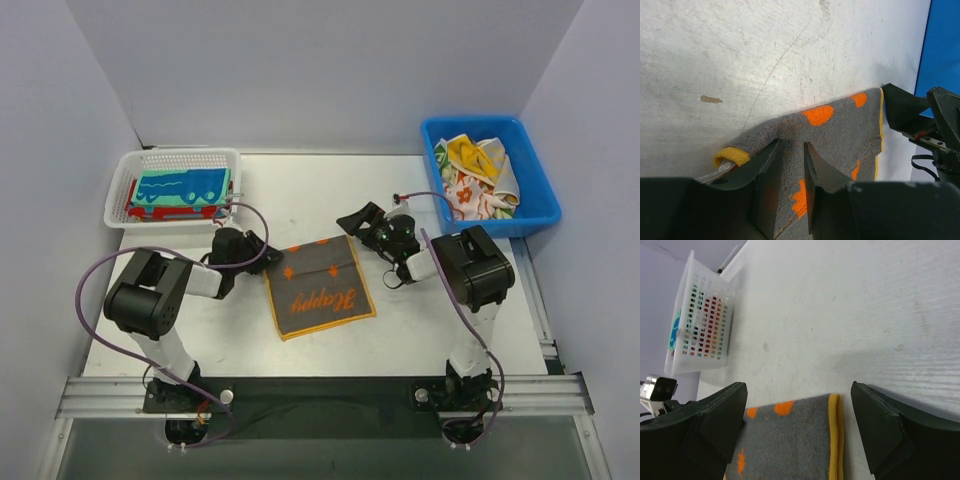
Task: Fold and stack the towels
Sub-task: Fold the towel
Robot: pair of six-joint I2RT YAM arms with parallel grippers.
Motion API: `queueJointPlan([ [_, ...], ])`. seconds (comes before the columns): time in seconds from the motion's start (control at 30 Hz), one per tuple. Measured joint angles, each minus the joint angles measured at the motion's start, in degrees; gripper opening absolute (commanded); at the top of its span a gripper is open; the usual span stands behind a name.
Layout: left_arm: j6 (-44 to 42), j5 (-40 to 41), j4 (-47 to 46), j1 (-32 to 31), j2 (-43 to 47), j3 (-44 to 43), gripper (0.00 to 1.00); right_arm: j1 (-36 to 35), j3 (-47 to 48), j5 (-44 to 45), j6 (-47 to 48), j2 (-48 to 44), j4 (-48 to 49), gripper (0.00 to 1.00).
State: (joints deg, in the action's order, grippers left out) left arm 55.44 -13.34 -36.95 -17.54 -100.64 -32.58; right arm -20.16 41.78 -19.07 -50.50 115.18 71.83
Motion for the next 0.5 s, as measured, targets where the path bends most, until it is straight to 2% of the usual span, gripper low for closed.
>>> queueJointPlan([
  [0.17,-0.28,0.55,7.5,-0.96,3.43,-1.77,0.36,0.17,-0.04,-2.47,1.18,-5.57,-6.34,0.87],
  [0.3,-1.09,2.51,14.49,-3.37,12.17,-3.08,0.36,-0.94,-0.22,-4.52,1.29,-10.88,-8.61,0.87],
  [0.5,-1.92,5.51,16.09,-6.78,23.58,-0.44,0.34,-7.15,-2.01,-5.9,1.29,-14.23,-8.9,0.87],
])
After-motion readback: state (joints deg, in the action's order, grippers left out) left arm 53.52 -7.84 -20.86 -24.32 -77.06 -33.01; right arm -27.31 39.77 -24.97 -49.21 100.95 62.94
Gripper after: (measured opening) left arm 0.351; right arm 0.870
